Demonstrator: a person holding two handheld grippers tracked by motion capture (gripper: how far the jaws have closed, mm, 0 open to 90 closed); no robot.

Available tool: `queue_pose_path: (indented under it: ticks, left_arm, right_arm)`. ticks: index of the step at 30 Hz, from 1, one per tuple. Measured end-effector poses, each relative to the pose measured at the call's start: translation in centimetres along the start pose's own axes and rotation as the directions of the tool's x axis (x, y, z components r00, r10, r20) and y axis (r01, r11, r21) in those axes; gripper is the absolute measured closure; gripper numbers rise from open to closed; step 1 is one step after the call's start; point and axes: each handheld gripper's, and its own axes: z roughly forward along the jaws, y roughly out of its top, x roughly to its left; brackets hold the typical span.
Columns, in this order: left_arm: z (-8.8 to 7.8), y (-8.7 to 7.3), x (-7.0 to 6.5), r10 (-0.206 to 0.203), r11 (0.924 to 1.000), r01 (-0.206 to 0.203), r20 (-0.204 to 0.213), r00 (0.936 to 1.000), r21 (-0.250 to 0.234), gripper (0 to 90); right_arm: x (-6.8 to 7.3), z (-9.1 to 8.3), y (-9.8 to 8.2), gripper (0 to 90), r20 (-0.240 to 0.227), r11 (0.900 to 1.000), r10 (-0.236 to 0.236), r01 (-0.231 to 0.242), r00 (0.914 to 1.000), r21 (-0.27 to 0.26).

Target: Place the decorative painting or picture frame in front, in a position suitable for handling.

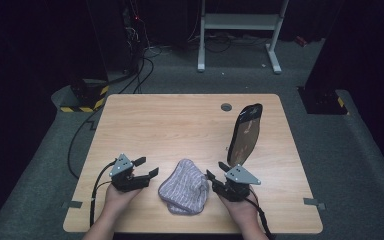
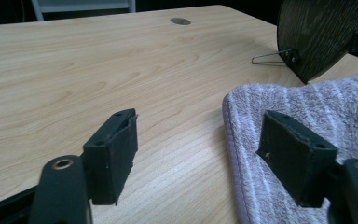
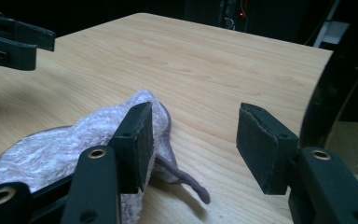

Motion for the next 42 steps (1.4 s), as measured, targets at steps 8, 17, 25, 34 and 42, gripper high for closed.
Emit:
queue_pose_path:
  ticks: [8, 17, 25, 34, 42]
  left_arm:
    - [-0.1, -0.1, 0.2, -0.013, 0.9999, 0.013, 0.003, 0.9999, 0.007, 23.8]
    - [-0.1, -0.2, 0.1, -0.013, 0.9997, 0.013, 0.004, 0.9999, 0.022, 22.4]
    - [0.2, -0.1, -0.6, 0.007, 0.999, -0.008, 0.028, 0.9996, 0.044, 23.7]
    - [0.9, 0.0, -1.6, 0.043, 0.9944, -0.048, 0.053, 0.9977, 0.094, 18.1]
    - [1.3, -0.1, -2.5, 0.072, 0.9886, -0.081, 0.077, 0.9945, 0.127, 12.8]
  right_arm:
    - [0.2, 0.2, 0.1, 46.8, -0.006, 1.0, -0.008, 0.008, 0.9999, -0.002]
    - [0.3, 0.3, 0.1, 45.3, -0.008, 1.0, -0.002, 0.002, 1.0, -0.006]
    - [0.5, 0.5, 0.0, 40.8, -0.008, 1.0, -0.007, 0.007, 0.9999, -0.007]
    - [0.4, 0.7, -0.1, 37.8, -0.021, 1.0, 0.002, -0.002, 0.9998, 0.006]
    - [0.4, 0.7, -0.1, 36.6, -0.027, 1.0, 0.016, -0.015, 0.9995, 0.007]
